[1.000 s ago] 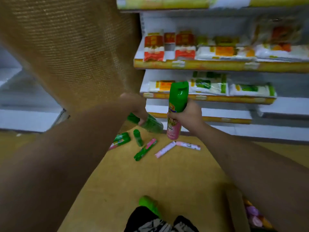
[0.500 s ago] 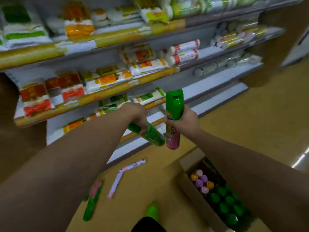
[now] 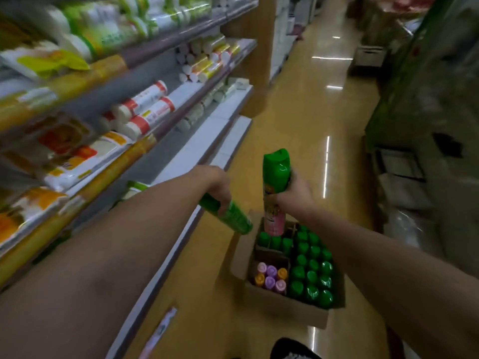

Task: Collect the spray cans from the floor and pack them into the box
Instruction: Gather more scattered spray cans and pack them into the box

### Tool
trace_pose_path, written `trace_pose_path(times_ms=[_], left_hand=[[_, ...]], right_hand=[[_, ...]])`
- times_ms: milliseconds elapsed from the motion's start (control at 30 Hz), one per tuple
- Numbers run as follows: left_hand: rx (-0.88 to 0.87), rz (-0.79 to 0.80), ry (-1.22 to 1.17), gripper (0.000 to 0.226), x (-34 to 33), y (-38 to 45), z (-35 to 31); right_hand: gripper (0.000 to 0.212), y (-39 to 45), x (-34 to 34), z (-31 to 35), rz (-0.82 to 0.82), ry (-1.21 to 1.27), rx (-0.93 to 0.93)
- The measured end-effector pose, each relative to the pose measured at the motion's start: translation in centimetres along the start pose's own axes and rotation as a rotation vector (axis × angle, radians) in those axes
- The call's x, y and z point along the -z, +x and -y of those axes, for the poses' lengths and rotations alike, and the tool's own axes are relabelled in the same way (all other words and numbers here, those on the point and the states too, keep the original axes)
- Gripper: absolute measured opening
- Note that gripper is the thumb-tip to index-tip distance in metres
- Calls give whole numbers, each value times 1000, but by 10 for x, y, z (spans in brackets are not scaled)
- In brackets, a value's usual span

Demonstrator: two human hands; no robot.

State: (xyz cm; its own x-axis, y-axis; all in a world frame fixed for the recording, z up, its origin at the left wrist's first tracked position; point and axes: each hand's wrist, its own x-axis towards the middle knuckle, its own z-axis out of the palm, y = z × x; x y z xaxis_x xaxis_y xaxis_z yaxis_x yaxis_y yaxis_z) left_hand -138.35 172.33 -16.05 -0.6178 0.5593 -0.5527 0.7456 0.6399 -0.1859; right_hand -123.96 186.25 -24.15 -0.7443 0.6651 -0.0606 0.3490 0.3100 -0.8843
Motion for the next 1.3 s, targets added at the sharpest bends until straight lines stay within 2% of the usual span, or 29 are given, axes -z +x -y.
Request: trace_pose_path(times_ms=[100,333,600,800,900,1000,1067,1167,1300], left_hand=[[-81,20,35,50,17,29,-23],[-198,55,78,51,49,92,-79],[-232,104,139,54,71,167,-115],[-272,189,168,58,75,245,-132],[-314,238,186,51,67,300,-141],[-369,280,243,45,50,360,-154],[-392,276,280,47,34,399,-161],[-417,267,274,49,0,454,-169],[-462,315,254,49,-50,525,-178]], right_hand=[[75,12,20,-12,-91,35,-63],[77,61,46,-51,-215,128,-143],[74,124,63,-86,-225,131,-187],[74,176,61,-129,-246,156,-292],[81,204,47,-159,-287,179,-356],[73,231,27,-190,-387,159,-414],[70,249,11,-213,-437,157,-483],[79,276,-15,-252,-491,204,-611],[69,305,-48,-304,-534,201,-735]])
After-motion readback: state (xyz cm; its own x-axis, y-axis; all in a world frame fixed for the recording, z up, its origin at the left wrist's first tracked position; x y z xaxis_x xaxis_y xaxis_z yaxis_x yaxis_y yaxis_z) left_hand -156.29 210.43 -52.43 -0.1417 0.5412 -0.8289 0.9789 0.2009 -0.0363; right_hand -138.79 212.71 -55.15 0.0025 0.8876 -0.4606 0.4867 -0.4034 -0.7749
